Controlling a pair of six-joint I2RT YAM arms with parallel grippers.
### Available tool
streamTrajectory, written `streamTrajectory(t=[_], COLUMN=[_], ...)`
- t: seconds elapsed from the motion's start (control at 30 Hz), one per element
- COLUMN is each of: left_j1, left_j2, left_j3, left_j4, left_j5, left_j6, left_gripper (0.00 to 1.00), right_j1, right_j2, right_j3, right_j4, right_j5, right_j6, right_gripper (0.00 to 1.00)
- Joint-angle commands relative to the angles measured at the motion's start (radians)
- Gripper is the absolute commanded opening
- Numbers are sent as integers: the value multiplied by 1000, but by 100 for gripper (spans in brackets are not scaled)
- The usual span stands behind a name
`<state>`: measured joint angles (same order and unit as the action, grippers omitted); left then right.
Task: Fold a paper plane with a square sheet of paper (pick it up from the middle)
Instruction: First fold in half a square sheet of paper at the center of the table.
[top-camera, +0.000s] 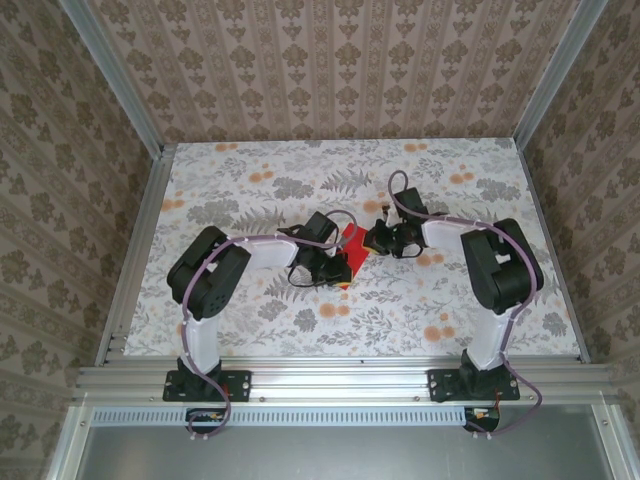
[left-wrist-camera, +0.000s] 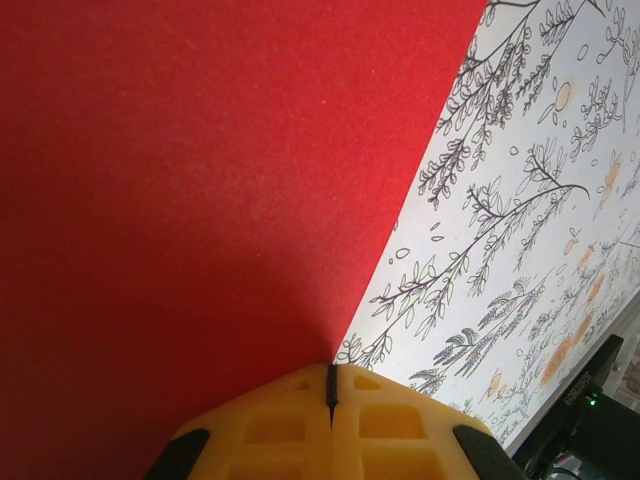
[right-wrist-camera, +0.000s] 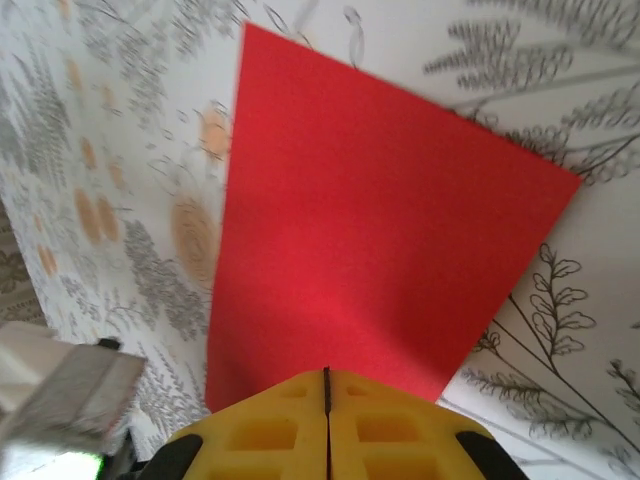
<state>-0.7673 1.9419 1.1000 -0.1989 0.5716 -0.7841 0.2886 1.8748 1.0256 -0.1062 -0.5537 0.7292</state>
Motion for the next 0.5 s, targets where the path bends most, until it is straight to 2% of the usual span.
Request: streamTrajectory(t=[0.0, 0.27, 0.47], left_j1=[-7, -10, -13], left_j2=[33, -17, -37], left_j3=[-9, -33, -62], left_j4=[-102, -7, -61], left_j5=[-64, 4, -23], left_j6=[11, -1, 19], left_gripper=[1, 18, 17], right_j1=[3, 4, 4], right_j2=[42, 109, 140], right_j3=[8, 25, 34], right_j4=[15, -36, -63], right_j5=[-25, 55, 94], right_j6=[22, 36, 54], right_gripper=[8, 8, 8])
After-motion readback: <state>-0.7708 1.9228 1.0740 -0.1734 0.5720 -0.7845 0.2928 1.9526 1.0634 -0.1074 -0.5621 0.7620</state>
